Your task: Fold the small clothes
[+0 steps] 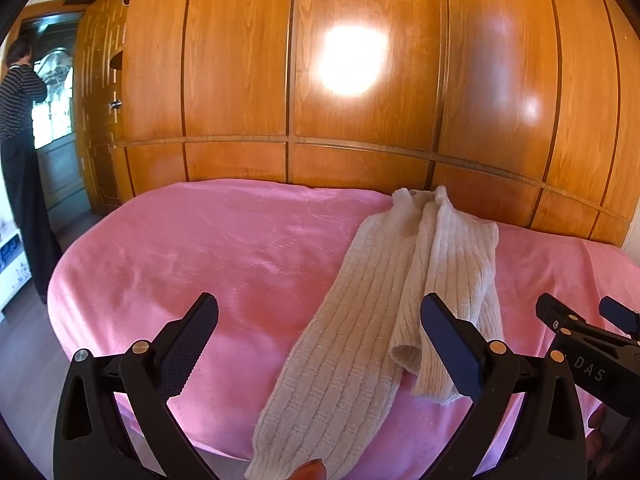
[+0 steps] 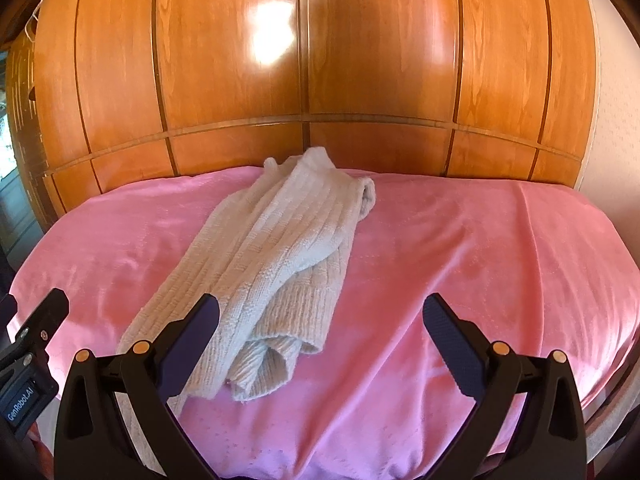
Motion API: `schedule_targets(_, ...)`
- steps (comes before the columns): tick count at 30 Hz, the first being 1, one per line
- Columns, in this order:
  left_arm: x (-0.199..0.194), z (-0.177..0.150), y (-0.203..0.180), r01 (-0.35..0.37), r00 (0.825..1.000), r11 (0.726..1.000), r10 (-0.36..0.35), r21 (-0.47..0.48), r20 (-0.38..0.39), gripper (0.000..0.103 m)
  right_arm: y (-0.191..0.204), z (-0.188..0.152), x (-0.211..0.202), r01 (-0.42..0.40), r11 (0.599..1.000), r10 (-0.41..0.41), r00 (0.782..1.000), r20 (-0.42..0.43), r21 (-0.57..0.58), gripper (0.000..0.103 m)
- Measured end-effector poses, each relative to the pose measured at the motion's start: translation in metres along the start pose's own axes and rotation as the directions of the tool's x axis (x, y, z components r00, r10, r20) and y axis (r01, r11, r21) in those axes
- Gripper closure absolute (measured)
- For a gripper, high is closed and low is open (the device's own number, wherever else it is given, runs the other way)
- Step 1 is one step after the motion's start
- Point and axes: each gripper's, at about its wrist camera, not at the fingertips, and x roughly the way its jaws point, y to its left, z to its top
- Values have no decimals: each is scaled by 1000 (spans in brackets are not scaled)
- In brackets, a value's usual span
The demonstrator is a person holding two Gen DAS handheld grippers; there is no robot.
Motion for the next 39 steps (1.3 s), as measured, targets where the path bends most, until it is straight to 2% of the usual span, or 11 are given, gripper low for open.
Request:
schedule_targets(21, 15, 4, -9, -1, 1000, 1000, 2, 26, -28, 3, -5, 1, 17, -1, 1000, 1, 1000, -1, -26, 2)
schedule_targets(39, 33, -2, -1, -12, 998, 1000, 13, 10, -62, 3, -1, 1, 29, -12, 999, 11, 1000, -14, -41, 2)
